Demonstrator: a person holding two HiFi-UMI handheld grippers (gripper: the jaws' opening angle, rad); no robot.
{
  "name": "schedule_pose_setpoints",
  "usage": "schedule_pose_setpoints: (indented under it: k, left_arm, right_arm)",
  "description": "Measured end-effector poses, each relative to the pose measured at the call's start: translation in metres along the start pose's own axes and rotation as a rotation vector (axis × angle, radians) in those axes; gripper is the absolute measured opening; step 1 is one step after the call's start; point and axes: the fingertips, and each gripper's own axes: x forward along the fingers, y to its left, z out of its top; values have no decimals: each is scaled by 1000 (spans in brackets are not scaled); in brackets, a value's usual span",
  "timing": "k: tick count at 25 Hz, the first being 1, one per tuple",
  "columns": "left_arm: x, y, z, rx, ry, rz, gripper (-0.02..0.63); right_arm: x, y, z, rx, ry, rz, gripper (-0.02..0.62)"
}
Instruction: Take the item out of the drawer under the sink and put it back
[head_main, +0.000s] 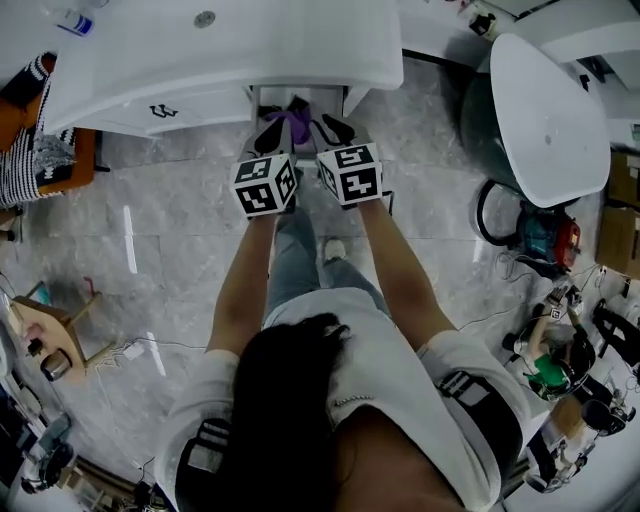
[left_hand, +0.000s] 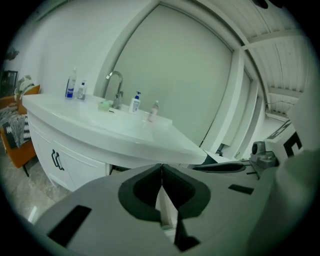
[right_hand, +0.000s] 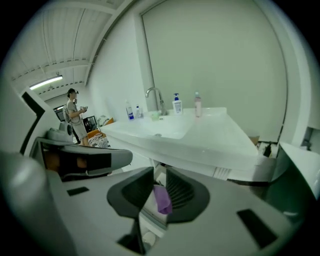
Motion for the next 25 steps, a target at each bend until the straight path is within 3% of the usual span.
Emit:
schedule_pose_setpoints:
  k: [5, 8, 16, 25]
  left_arm:
    - [-22, -31, 8, 43, -34, -19, 4]
    - [-35, -49, 11, 64, -64, -42, 5]
    - [-67, -82, 20, 99, -131, -78, 4]
    - [-72, -80, 15, 101, -118, -46, 3]
  right_arm:
    - [-39, -1, 19, -19, -107, -26, 24]
    - [-67, 1, 32, -34, -193, -30, 15]
    - [-99, 15, 21, -23, -197, -2, 15]
    - [-104, 22, 23, -43, -197, 16, 15]
